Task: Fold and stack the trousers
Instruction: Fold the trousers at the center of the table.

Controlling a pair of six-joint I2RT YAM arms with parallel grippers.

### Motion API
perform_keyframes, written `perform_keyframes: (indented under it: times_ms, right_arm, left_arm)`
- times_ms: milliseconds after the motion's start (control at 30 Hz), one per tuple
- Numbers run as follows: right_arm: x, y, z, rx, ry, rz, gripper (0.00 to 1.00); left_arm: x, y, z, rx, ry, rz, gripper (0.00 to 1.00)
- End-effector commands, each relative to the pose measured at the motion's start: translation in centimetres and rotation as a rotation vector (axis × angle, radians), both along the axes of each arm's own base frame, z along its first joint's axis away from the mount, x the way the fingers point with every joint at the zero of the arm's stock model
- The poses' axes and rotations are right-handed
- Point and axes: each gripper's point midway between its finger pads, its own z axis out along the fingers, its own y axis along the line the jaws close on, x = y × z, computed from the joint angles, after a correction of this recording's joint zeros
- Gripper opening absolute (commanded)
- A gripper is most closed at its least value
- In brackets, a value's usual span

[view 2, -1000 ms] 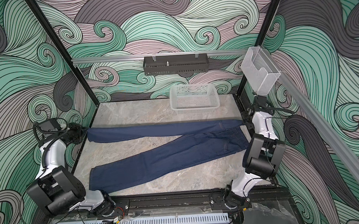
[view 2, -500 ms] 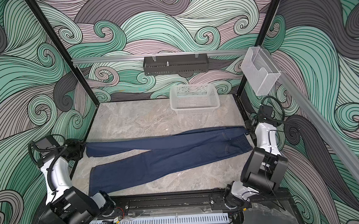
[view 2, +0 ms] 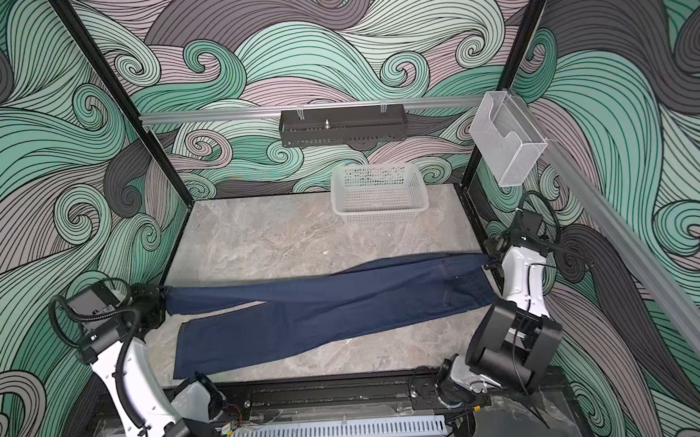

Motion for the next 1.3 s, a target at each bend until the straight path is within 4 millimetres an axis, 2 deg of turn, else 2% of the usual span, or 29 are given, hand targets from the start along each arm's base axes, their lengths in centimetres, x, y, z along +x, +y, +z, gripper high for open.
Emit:
perform_keyframes:
  times_ms: [0,167,267,400,500,633,733,800,1067,1267]
  right_arm:
    - [-1.2,-0.9,-0.8,-0.041,0.041,-0.032,0.00]
    - [-2.7,-0.7,-3.1,-0.033,0.094,-0.074,0.00]
    - [-3.9,-1.0,-3.3,-0.052,0.110,-0.115,0.00]
    - [-4.5,-1.1,-3.1,-0.039,0.113,-0.144,0.00]
    - [-3.9,-0.8,-2.5,-0.007,0.085,-0.135,0.00]
    - [-3.1,-0.1,-0.1,0.029,0.028,-0.112,0.00]
    - [-4.0,-0.1,1.4,0.004,0.027,-0.122,0.00]
    - [-4.9,-0.2,1.5,-0.007,0.041,-0.140,0.00]
    - [-7.5,-0.5,-2.5,-0.018,0.159,-0.181,0.00]
    - [-7.6,-0.1,-5.5,0.026,0.188,-0.186,0.00]
  left_arm:
    - [-2.7,0.6,-3.2,0.009,0.114,0.111,0.00]
    - [-4.5,0.5,-5.5,-0.006,0.176,0.169,0.00]
    - [-5.2,0.7,-5.9,-0.009,0.208,0.200,0.00]
    - [-5.4,1.0,-5.9,-0.033,0.212,0.227,0.00]
    - [-4.9,1.2,-4.9,-0.069,0.182,0.234,0.00]
    - [-4.4,1.4,-2.8,-0.088,0.155,0.236,0.00]
    - [-4.9,1.2,-2.1,-0.083,0.173,0.240,0.00]
    - [-5.5,1.0,-2.3,-0.077,0.196,0.249,0.00]
    - [-7.2,1.1,-5.1,-0.055,0.270,0.289,0.00]
    - [-7.8,1.2,-7.7,-0.057,0.295,0.308,0.00]
